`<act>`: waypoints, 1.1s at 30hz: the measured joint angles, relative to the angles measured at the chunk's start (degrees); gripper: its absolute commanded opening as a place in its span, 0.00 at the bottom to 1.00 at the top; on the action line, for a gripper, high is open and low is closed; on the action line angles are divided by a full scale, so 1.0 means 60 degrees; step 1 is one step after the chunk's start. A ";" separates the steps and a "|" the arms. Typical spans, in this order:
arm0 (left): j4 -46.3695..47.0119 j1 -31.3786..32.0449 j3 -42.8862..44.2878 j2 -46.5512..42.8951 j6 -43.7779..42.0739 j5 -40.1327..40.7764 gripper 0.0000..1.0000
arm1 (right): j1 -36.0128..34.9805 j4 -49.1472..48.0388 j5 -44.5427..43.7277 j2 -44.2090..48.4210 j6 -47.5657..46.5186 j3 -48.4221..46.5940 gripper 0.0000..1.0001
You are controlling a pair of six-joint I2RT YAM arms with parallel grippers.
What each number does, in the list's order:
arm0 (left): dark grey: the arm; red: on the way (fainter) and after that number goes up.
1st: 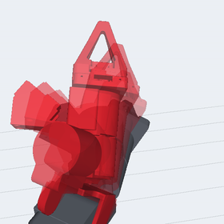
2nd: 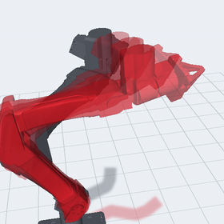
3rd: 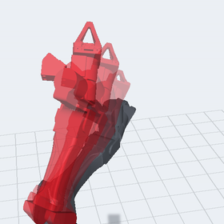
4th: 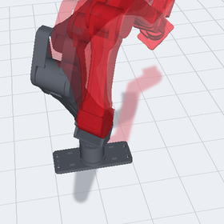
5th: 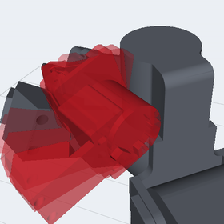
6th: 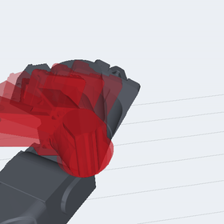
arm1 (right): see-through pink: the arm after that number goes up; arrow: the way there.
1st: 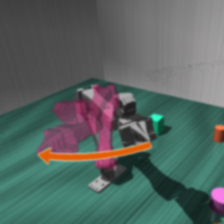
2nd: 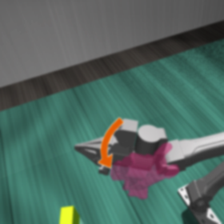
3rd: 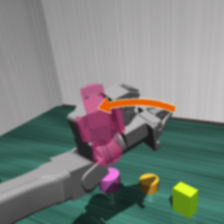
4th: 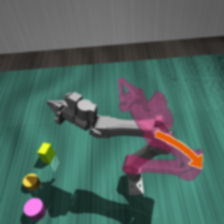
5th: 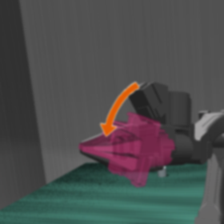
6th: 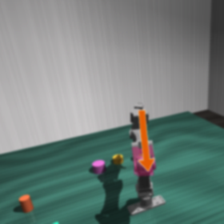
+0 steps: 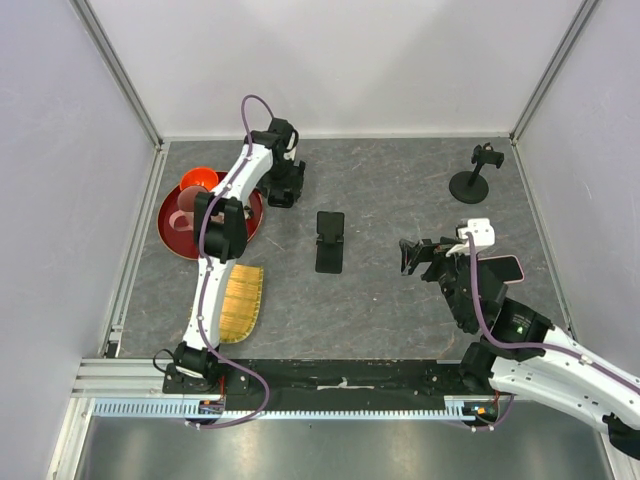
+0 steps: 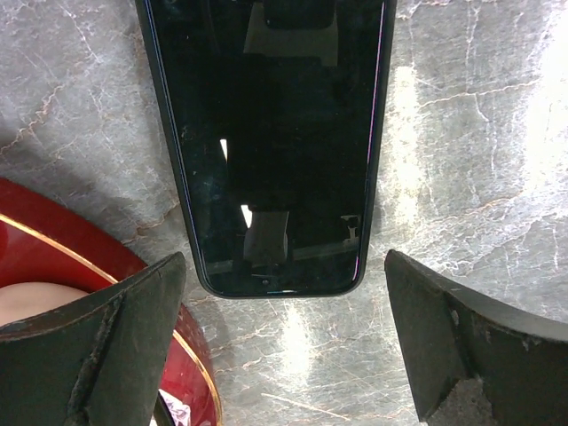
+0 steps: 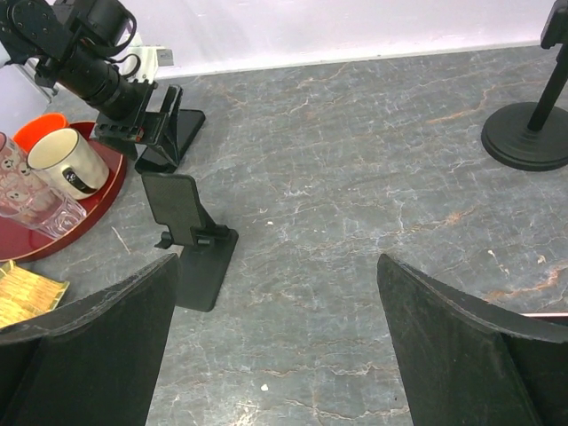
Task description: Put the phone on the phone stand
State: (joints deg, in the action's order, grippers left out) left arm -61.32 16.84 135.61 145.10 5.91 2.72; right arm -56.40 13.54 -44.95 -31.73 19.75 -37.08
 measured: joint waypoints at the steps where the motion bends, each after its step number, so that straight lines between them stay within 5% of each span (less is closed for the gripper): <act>1: 0.0000 0.0000 0.0000 0.0025 0.0000 -0.0004 0.99 | 0.0000 -0.0004 0.0011 -0.0069 0.0000 0.0000 0.98; 9: 0.0007 0.0022 0.0095 0.0317 0.0036 0.0044 0.95 | 0.0000 -0.0011 0.0051 -0.0357 0.0029 0.0000 0.98; 12: 0.0007 0.0120 0.0109 0.0321 0.0044 0.0255 0.83 | 0.0000 -0.0018 0.0051 -0.0408 0.0040 0.0000 0.98; 16: 0.0011 0.0317 0.0109 0.0321 0.0113 0.0601 0.40 | 0.0000 -0.0018 0.0051 -0.0437 0.0069 0.0000 0.98; 18: 0.0029 0.0386 0.0051 0.0299 0.0193 0.0758 0.28 | 0.0000 -0.0018 0.0055 -0.0433 0.0069 0.0000 0.98; 20: 0.0204 0.0444 -0.0262 0.0131 0.0270 0.0914 0.26 | 0.0000 -0.0018 0.0055 -0.0408 0.0076 0.0000 0.98; 23: 0.0867 0.0510 -0.1825 -0.0714 0.0616 0.1035 0.27 | 0.0000 -0.0018 0.0066 -0.0372 0.0106 0.0004 0.98; 29: 0.1971 0.0798 -0.5876 -0.3089 0.1348 0.1038 0.61 | 0.0000 -0.0033 0.0262 -0.0412 0.0182 0.0018 0.98; 33: 0.1909 0.1122 -0.7031 -0.3799 0.1555 0.0980 0.83 | 0.0000 -0.0029 0.0313 -0.0455 0.0189 0.0033 0.98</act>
State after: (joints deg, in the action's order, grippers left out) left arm -49.87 23.57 93.43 122.30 15.25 8.60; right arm -56.40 13.37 -43.07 -34.46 20.88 -36.88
